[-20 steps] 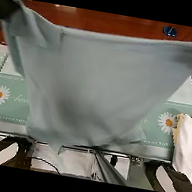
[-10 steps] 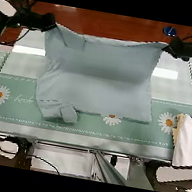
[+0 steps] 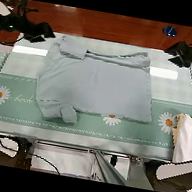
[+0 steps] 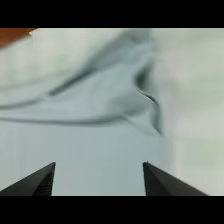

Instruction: Fold the shirts.

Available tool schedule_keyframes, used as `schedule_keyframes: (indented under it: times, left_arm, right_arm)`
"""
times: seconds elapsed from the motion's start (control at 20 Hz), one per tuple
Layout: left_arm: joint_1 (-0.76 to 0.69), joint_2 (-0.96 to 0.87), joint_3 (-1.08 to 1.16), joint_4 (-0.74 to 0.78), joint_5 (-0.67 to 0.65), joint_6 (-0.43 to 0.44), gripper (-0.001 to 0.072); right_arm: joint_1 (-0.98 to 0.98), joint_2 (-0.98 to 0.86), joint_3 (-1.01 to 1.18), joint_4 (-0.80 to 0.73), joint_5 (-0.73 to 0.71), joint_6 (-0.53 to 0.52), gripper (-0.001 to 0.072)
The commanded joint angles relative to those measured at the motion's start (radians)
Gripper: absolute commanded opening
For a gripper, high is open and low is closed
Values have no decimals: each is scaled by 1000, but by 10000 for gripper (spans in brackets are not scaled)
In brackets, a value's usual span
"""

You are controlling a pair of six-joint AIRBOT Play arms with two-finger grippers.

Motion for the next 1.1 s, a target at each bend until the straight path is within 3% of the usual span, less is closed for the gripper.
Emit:
schedule_keyframes:
  times: [0.0,0.25,0.35,0.55,0.85,0.9,0.95,1.0,1.05]
  left_arm:
    - [138,77,-143,20,-335,4,703]
    - [305,472,-858,23,-44,69,703]
    - [380,542,-1023,18,-4,92,702]
    - [430,532,-1145,-150,13,223,701]
    - [246,442,-1165,-195,183,222,692]
    - [215,430,-1163,-200,203,222,547]
    - [200,425,-1161,-201,206,222,225]
    - [196,423,-1157,-200,199,222,29]
    - [197,424,-1150,-200,183,223,23]
  right_arm:
    - [-120,166,-105,-258,165,-5,619]
    - [-198,607,-827,-153,-185,-39,619]
    - [-198,730,-1030,-87,-268,-55,619]
    - [-195,768,-1130,-2,-244,-94,619]
    - [-196,767,-1130,5,-230,-93,619]
    - [-201,767,-1128,-7,-241,-92,619]
    - [-219,767,-1128,-22,-248,-82,619]
    - [-242,767,-1129,-53,-245,-67,619]
    - [-260,767,-1130,-122,-206,-45,619]
